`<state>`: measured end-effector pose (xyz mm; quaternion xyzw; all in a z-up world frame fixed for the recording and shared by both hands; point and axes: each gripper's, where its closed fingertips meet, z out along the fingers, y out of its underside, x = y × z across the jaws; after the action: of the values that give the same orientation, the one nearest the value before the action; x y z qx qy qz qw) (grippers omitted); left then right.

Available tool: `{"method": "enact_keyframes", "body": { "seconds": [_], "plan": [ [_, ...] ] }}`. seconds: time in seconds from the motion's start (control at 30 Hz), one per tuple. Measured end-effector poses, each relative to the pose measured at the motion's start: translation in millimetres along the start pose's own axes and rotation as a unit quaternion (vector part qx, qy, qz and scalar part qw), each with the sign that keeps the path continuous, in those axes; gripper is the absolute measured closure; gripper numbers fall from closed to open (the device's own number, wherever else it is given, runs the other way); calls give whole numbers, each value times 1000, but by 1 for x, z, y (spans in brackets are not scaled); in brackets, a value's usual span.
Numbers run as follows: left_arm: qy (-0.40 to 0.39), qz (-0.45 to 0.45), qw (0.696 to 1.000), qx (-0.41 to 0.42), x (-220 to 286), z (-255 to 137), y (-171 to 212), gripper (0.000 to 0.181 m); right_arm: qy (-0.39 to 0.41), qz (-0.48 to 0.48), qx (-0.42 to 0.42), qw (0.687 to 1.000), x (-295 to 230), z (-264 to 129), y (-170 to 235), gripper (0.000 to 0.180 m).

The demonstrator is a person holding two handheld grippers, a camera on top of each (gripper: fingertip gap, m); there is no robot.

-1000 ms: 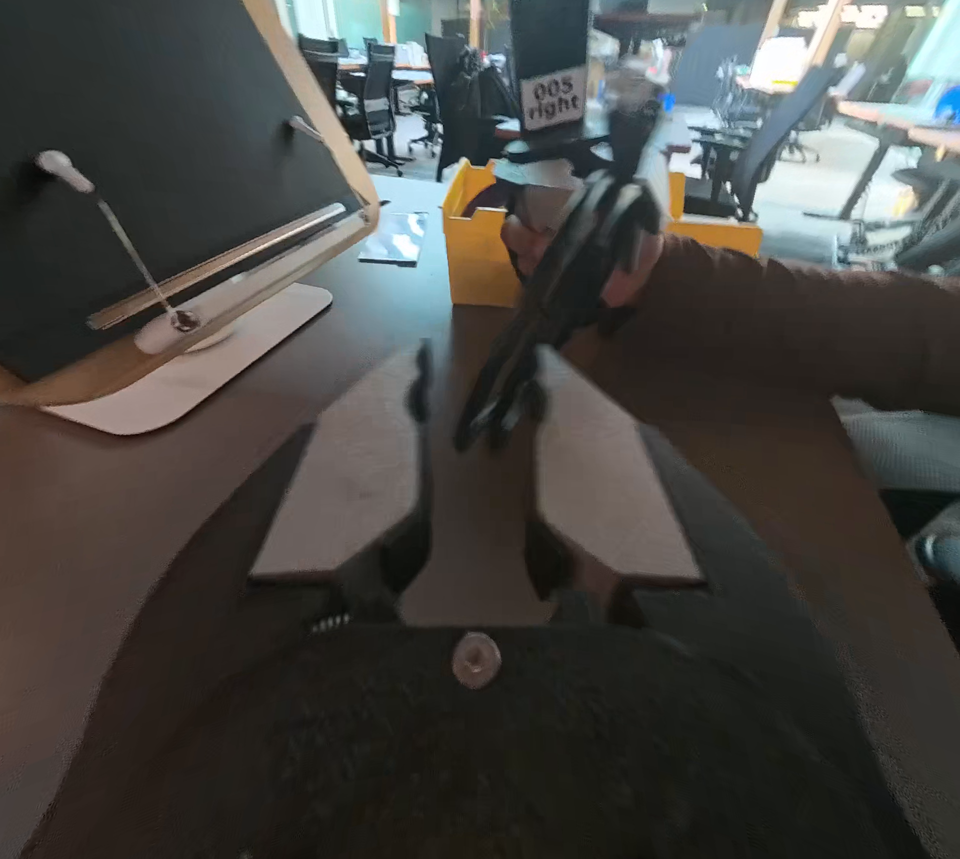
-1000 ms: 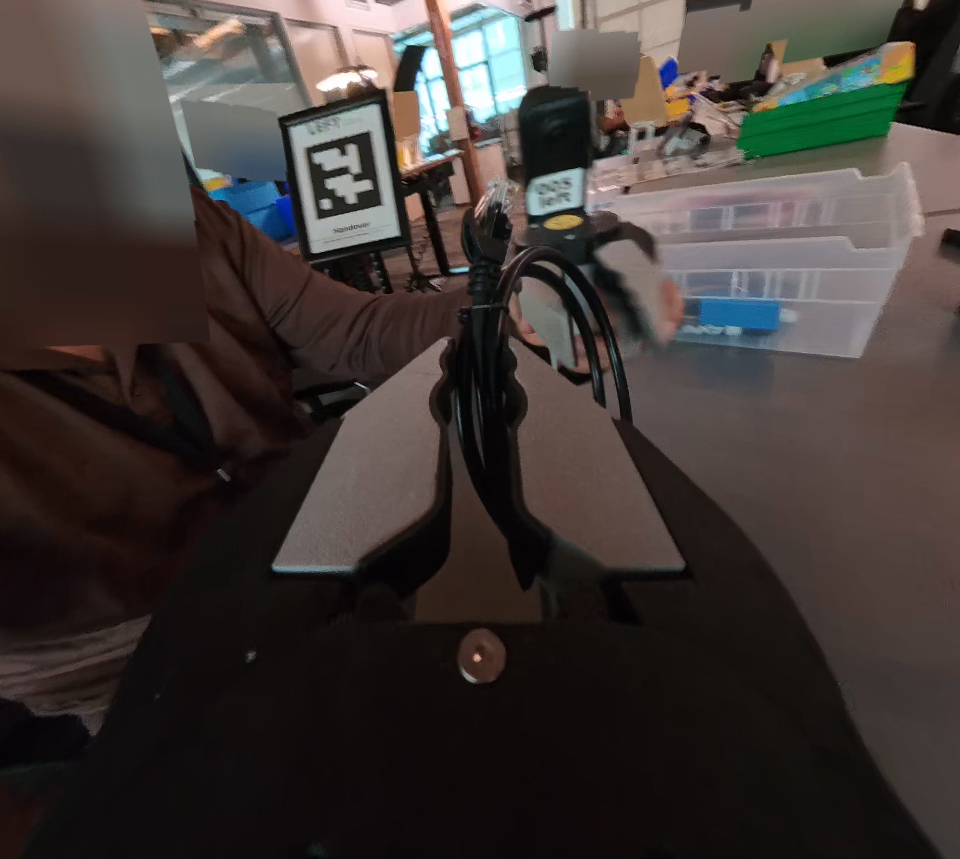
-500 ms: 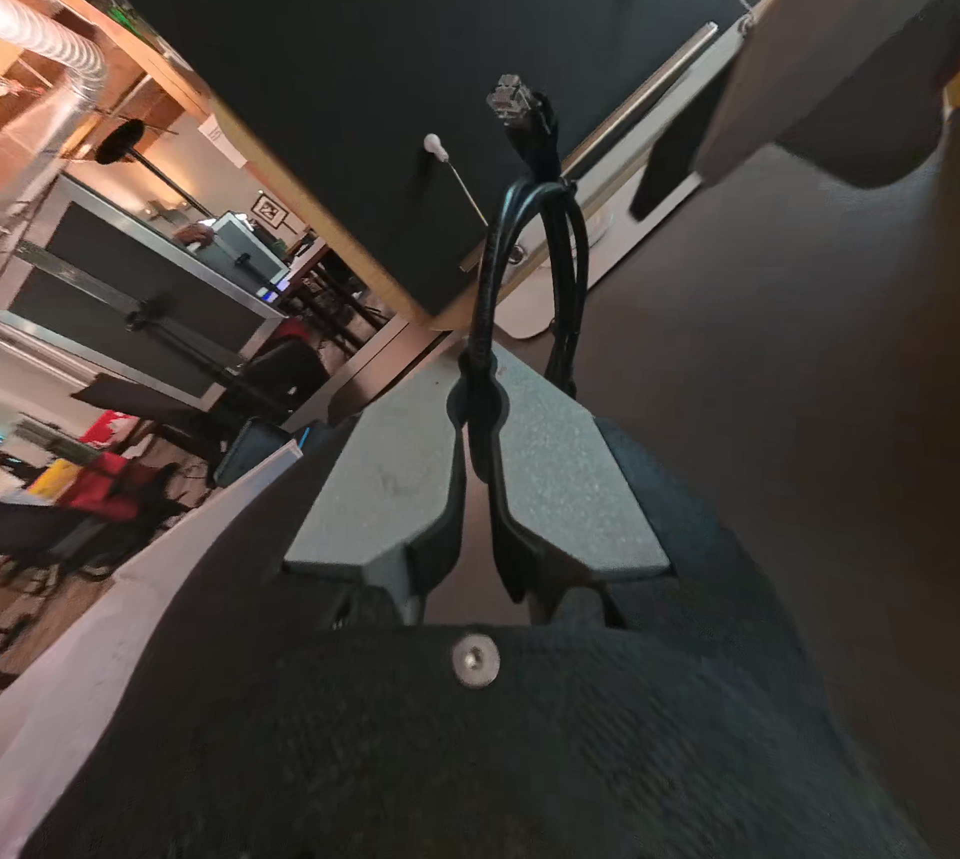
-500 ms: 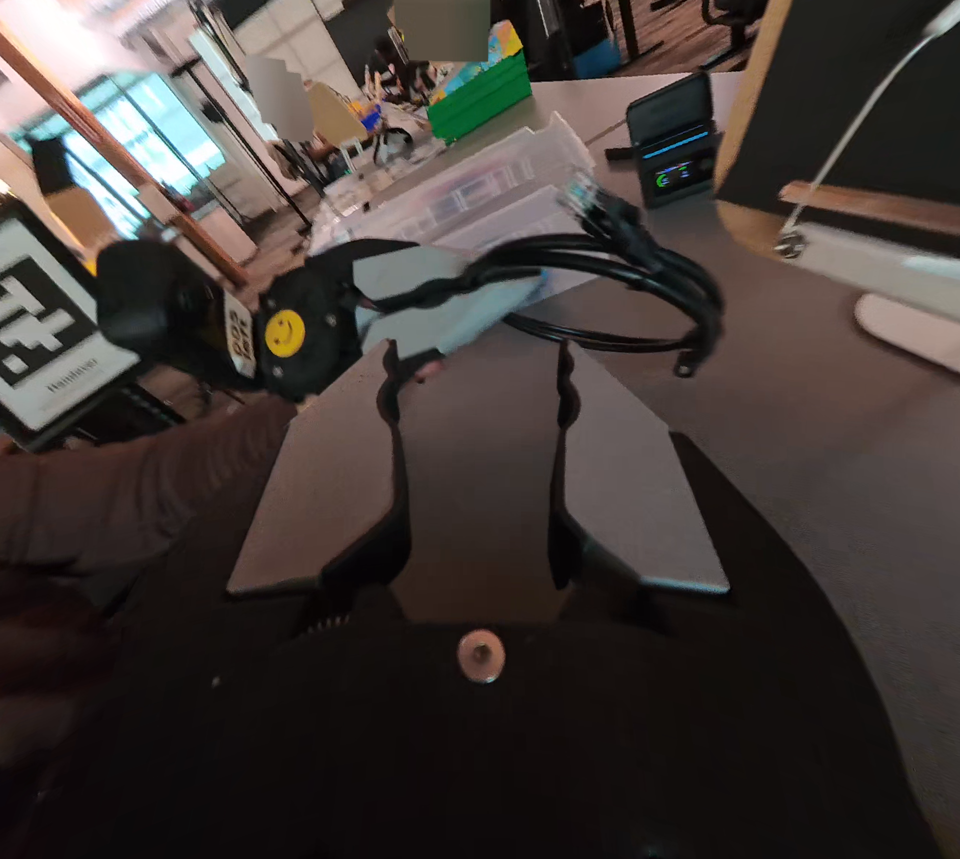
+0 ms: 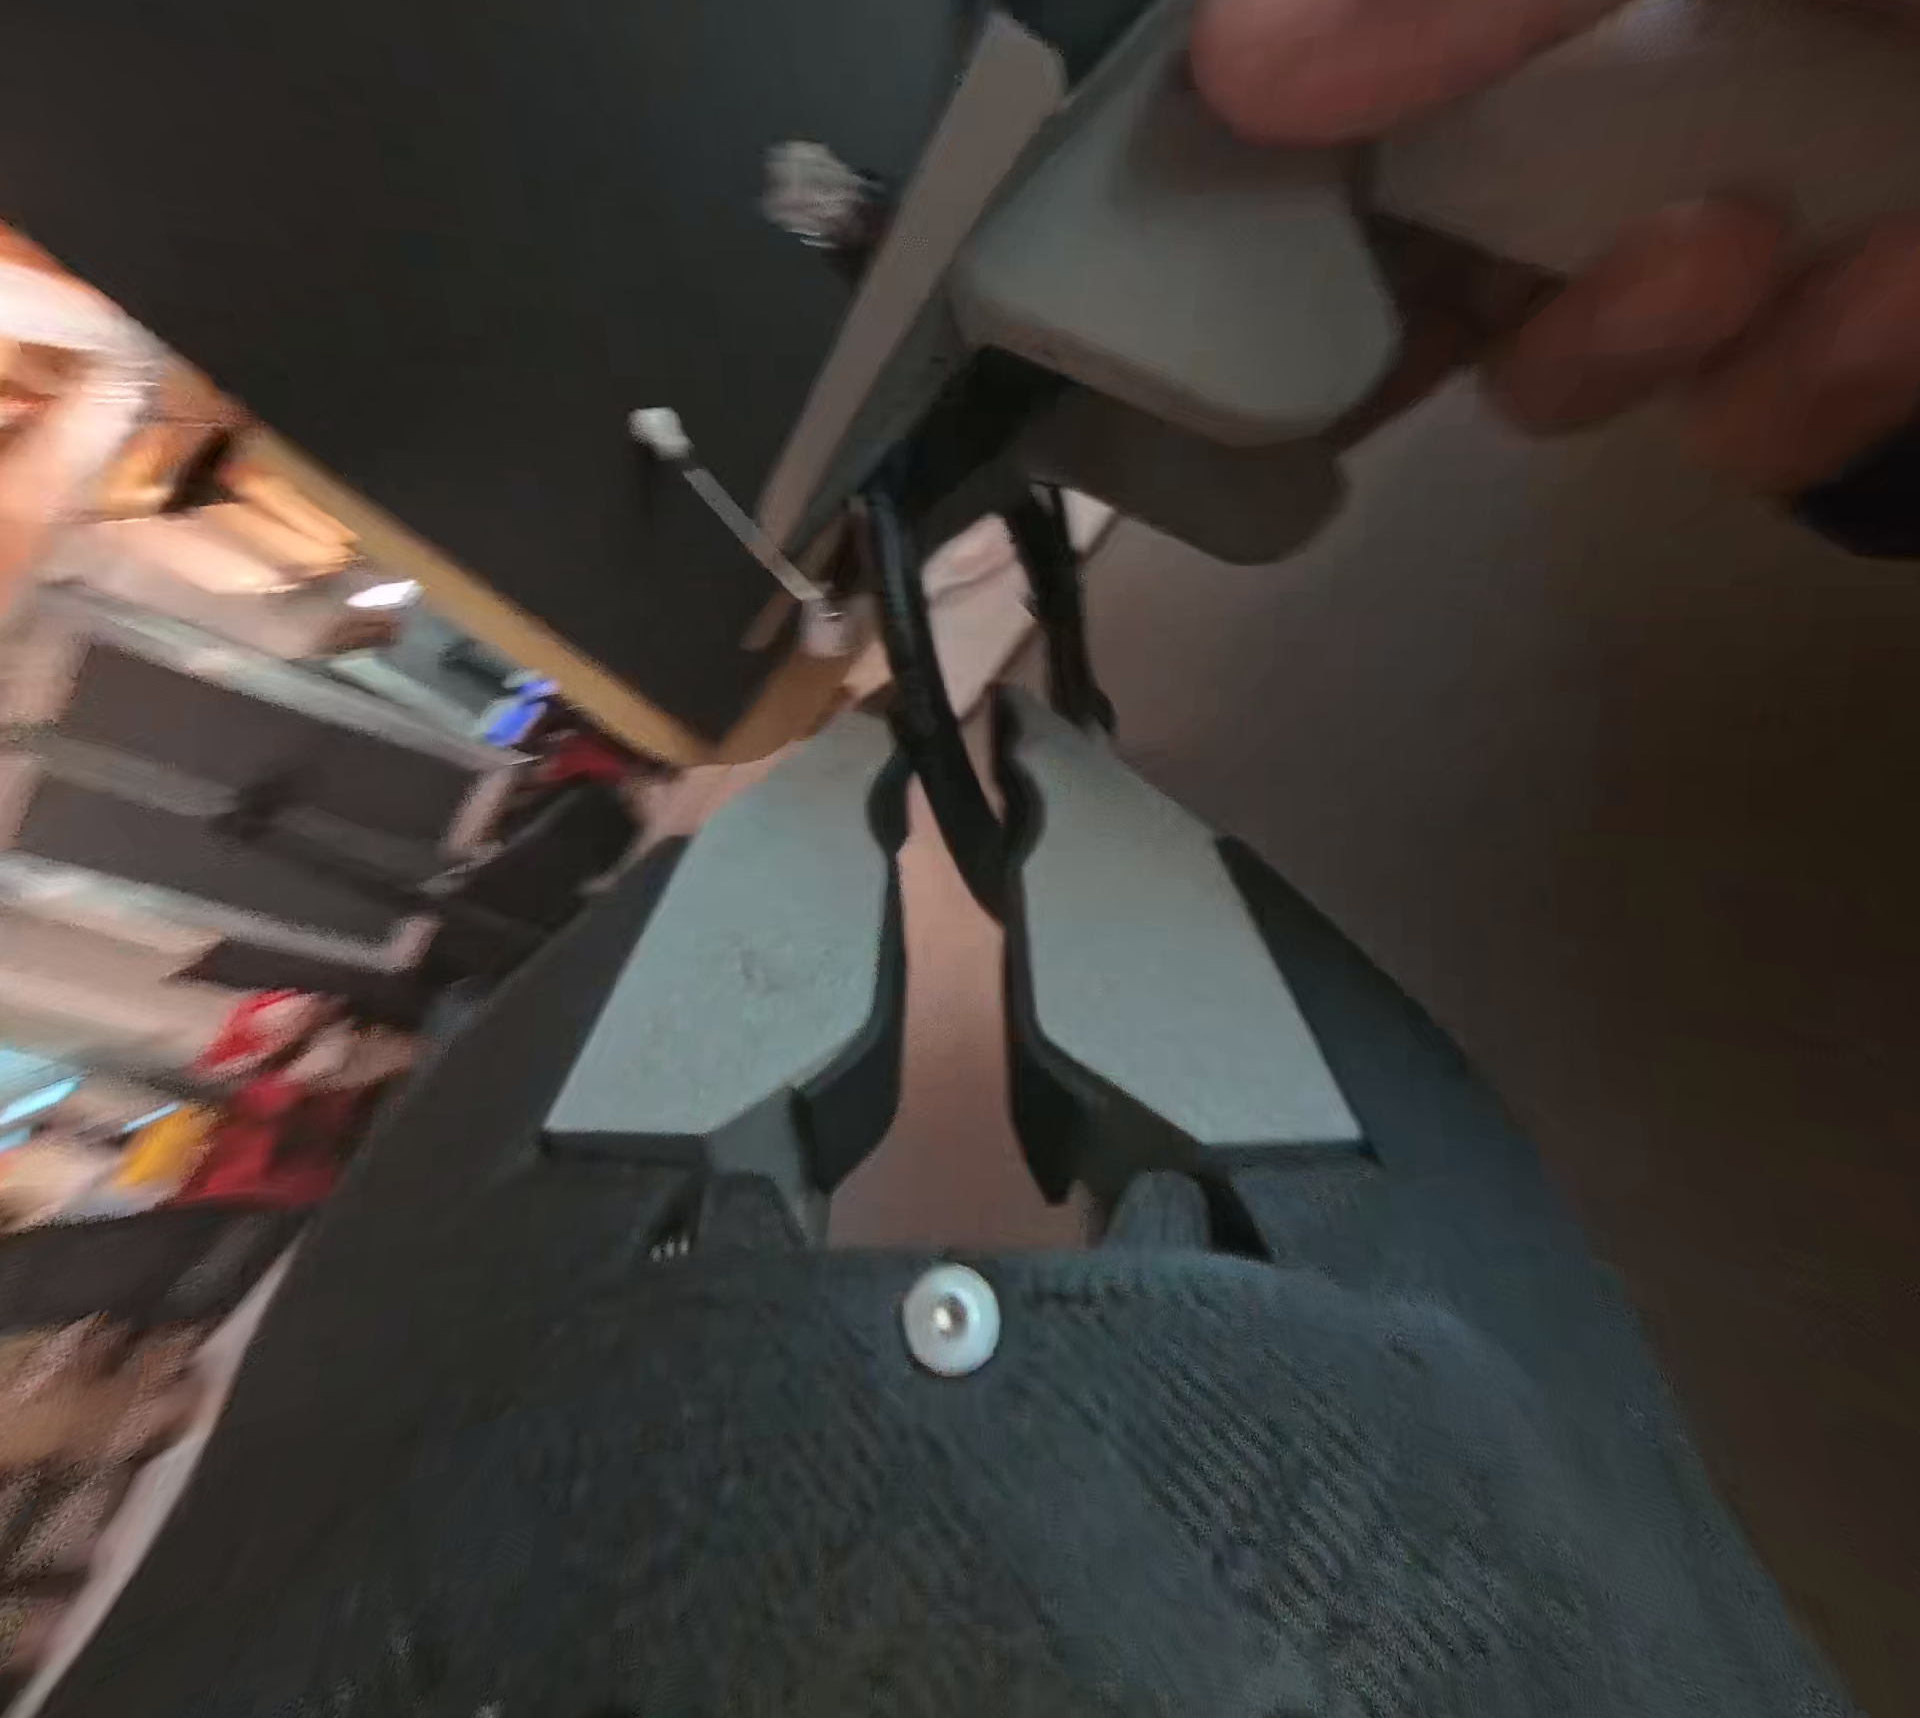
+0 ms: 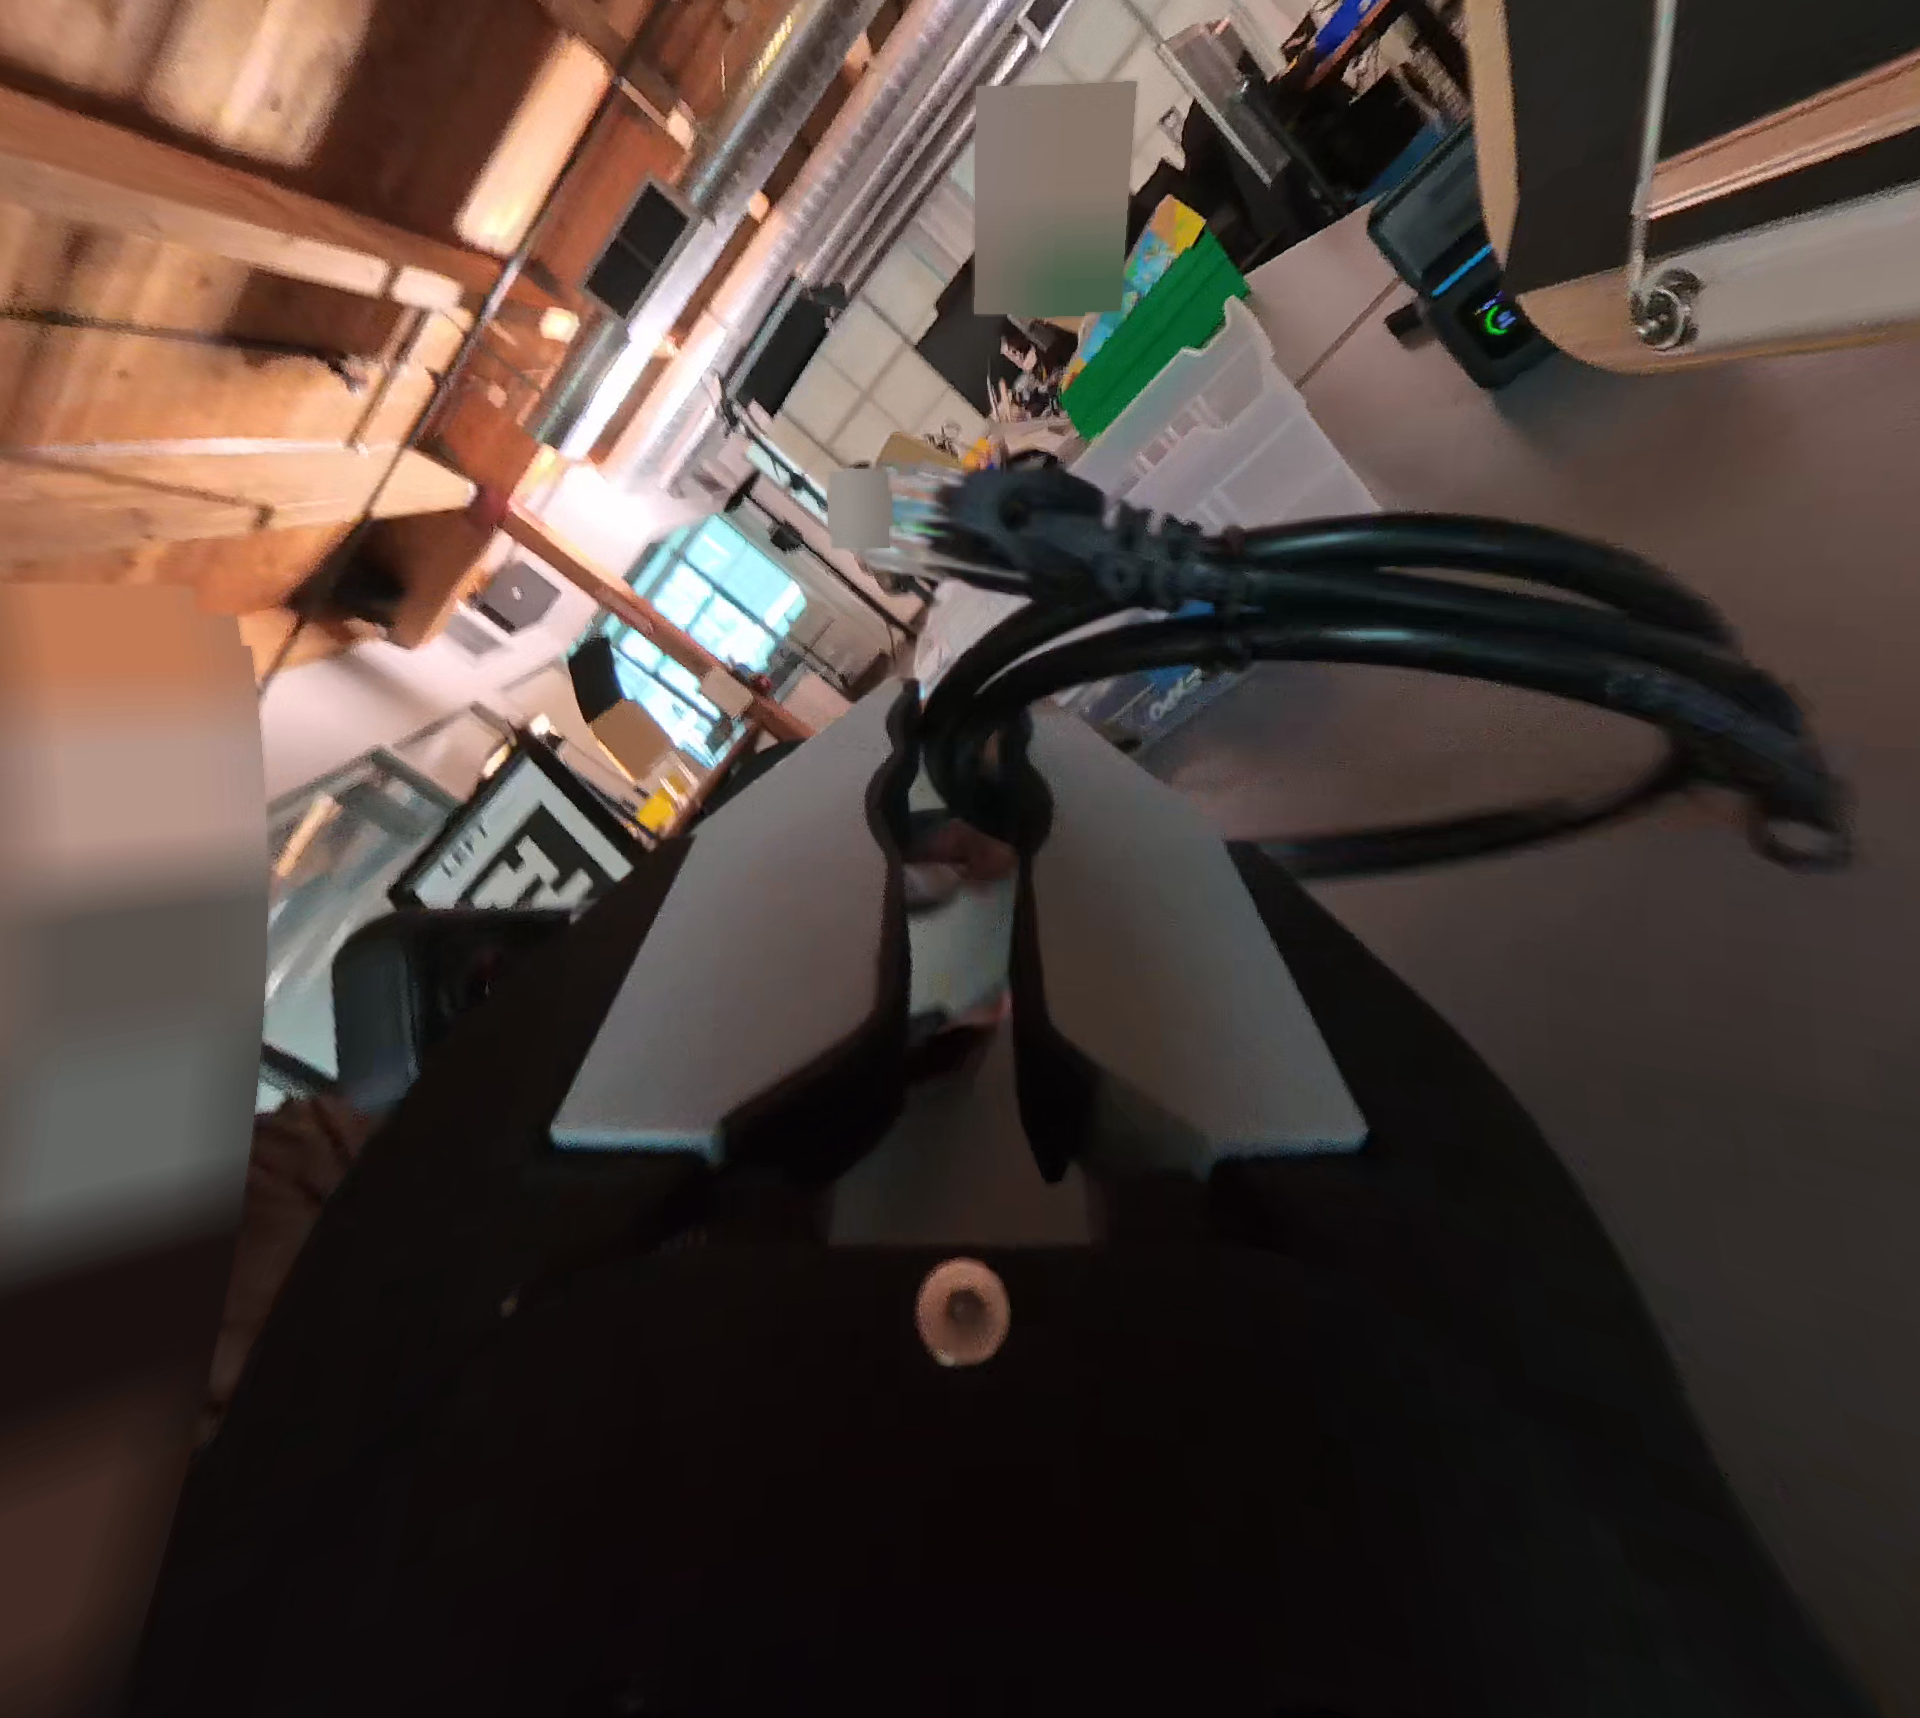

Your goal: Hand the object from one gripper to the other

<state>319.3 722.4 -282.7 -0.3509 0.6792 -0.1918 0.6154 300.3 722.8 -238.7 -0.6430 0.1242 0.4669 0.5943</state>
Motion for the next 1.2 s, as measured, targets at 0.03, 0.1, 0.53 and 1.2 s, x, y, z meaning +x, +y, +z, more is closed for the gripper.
{"method": "enact_keyframes", "body": {
  "seconds": [0.03,0.1,0.53,1.2],
  "plan": [
    [61,-31,998,11,16,-3,-2,147,8,-23,-17,1000,-2,-2,2,169],
    [199,-107,974,27,45,-20,-7,130,39,-101,-68,992,-4,-9,7,171],
    [403,-451,784,141,-4,-68,-45,114,191,-630,-361,660,25,-14,87,173],
    [80,45,993,72,11,-35,-24,173,54,-242,-97,964,-28,-6,17,129]
  ]
}}
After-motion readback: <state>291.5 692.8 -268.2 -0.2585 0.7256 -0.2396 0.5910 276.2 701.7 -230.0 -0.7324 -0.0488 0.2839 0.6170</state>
